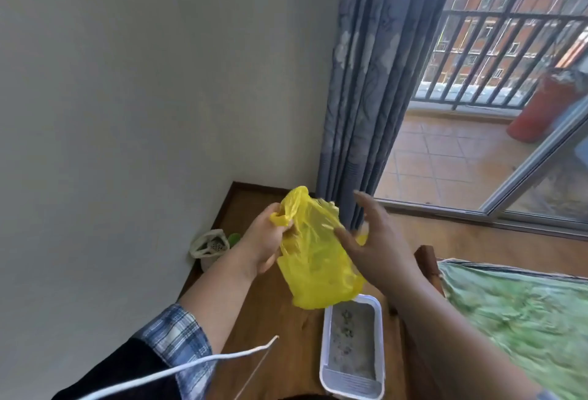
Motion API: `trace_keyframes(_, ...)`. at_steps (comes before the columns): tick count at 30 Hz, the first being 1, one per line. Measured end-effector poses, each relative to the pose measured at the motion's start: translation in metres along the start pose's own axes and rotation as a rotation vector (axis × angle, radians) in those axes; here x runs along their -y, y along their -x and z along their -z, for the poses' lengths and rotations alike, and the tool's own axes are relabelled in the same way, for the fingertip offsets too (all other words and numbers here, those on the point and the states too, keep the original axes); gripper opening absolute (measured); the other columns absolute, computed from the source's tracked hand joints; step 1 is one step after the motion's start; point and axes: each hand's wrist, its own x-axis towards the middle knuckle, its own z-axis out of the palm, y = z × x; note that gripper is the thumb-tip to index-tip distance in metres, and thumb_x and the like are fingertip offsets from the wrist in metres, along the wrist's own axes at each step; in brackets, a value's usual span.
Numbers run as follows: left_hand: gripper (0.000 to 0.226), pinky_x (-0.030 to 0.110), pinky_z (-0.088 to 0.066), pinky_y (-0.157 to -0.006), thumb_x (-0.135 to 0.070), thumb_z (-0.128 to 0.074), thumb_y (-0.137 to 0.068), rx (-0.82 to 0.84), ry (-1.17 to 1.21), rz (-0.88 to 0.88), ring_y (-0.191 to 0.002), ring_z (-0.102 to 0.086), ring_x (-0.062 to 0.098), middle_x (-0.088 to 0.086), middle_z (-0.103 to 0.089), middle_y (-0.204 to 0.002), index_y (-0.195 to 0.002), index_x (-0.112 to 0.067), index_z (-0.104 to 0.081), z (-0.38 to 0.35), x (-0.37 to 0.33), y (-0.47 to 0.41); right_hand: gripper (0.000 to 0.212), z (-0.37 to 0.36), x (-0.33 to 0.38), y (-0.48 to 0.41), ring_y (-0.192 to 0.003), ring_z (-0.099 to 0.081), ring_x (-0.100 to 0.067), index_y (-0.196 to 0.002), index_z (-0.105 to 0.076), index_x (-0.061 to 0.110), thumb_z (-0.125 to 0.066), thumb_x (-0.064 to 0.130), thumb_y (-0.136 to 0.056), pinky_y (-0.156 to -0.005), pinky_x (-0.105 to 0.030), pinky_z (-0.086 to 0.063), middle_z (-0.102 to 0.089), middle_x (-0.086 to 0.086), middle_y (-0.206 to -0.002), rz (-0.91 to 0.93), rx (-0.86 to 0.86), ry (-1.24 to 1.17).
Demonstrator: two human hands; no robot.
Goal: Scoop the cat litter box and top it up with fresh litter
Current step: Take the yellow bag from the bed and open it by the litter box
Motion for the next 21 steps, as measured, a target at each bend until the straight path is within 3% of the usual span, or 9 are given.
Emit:
trace_keyframes(4,0.026,0.058,-0.052,-0.094,-0.008,-0.045,-0.101,-0.021,0.164,0.035,-0.106,-0.064,0.042,0.026,-0.065,-0.112,-0.123,-0.003,-0.059,-0.001,-0.001,0.000,0.097,-0.027,-0.023,-0.023,-0.125,-0.054,-0.021,-0.153,-0.025,0.025,-0.071,0.064,-0.077,-0.094,-0.032,-0.050,-0.046,-0.002,-0.149,-0.327,0.447,0.033)
trace_keyframes(7,0.021,0.056,-0.052,-0.094,-0.007,-0.047,-0.097,-0.080,0.179,0.036,-0.093,-0.063,0.037,0.020,-0.062,-0.099,-0.112,0.001,-0.059,0.002,0.004,-0.002,0.075,-0.045,-0.033,-0.026,-0.096,-0.062,-0.013,-0.142,-0.048,0.021,-0.066,0.063,-0.083,-0.065,-0.021,-0.048,-0.063,0.002,-0.124,-0.360,0.719,0.087)
trace_keyframes(9,0.012,0.053,-0.052,-0.090,-0.005,-0.047,-0.094,-0.066,0.146,0.028,-0.087,-0.058,0.034,0.016,-0.055,-0.092,-0.098,-0.003,-0.058,0.006,0.008,0.000,0.063,-0.050,-0.033,-0.024,-0.085,-0.063,-0.008,-0.130,-0.061,0.019,-0.064,0.063,-0.085,-0.062,-0.020,-0.048,-0.067,0.007,-0.105,-0.367,0.821,0.027)
trace_keyframes(11,0.007,0.051,-0.053,-0.089,-0.008,-0.052,-0.094,-0.086,0.093,0.025,-0.091,-0.059,0.038,0.019,-0.055,-0.095,-0.100,-0.005,-0.053,0.012,0.013,-0.001,0.062,-0.053,-0.035,-0.022,-0.090,-0.067,-0.008,-0.126,-0.065,0.020,-0.065,0.065,-0.083,-0.074,-0.022,-0.055,-0.069,0.007,-0.104,-0.396,0.868,-0.050)
trace_keyframes(13,0.033,0.058,-0.054,-0.090,-0.019,-0.062,-0.090,-0.138,0.067,0.039,-0.105,-0.064,0.041,0.023,-0.060,-0.112,-0.120,-0.008,-0.050,0.021,0.015,-0.004,0.066,-0.055,-0.037,-0.022,-0.094,-0.069,-0.009,-0.126,-0.065,0.022,-0.063,0.071,-0.081,-0.083,-0.025,-0.057,-0.070,0.007,-0.108,-0.406,0.906,-0.055)
trace_keyframes(15,0.044,0.060,-0.054,-0.087,-0.031,-0.066,-0.086,-0.144,0.059,0.050,-0.110,-0.063,0.040,0.022,-0.060,-0.120,-0.125,-0.018,-0.051,0.031,0.015,-0.012,0.072,-0.058,-0.036,-0.024,-0.100,-0.067,-0.009,-0.129,-0.062,0.024,-0.060,0.075,-0.079,-0.091,-0.028,-0.055,-0.068,0.008,-0.114,-0.395,0.957,-0.054)
trace_keyframes(18,0.024,0.051,-0.057,-0.084,-0.031,-0.064,-0.090,-0.144,0.052,0.017,-0.095,-0.064,0.032,0.014,-0.063,-0.102,-0.107,-0.018,-0.053,0.042,0.011,-0.024,0.075,-0.073,-0.027,-0.027,-0.108,-0.062,-0.011,-0.130,-0.059,0.027,-0.059,0.078,-0.075,-0.098,-0.032,-0.050,-0.064,0.008,-0.122,-0.310,0.970,0.068)
trace_keyframes(19,0.010,0.046,-0.056,-0.080,-0.025,-0.061,-0.094,-0.153,0.048,-0.001,-0.088,-0.061,0.027,0.010,-0.061,-0.094,-0.097,-0.020,-0.054,0.047,0.009,-0.028,0.070,-0.083,-0.023,-0.028,-0.105,-0.062,-0.010,-0.125,-0.061,0.027,-0.061,0.076,-0.075,-0.095,-0.031,-0.051,-0.065,0.008,-0.118,-0.278,0.938,0.129)
trace_keyframes(21,0.011,0.043,-0.050,-0.077,-0.019,-0.057,-0.093,-0.170,0.013,-0.012,-0.083,-0.056,0.024,0.005,-0.058,-0.085,-0.083,-0.024,-0.057,0.063,0.005,-0.037,0.056,-0.106,-0.018,-0.035,-0.092,-0.065,-0.009,-0.111,-0.068,0.026,-0.065,0.067,-0.073,-0.085,-0.030,-0.056,-0.069,0.009,-0.102,-0.238,0.852,0.257)
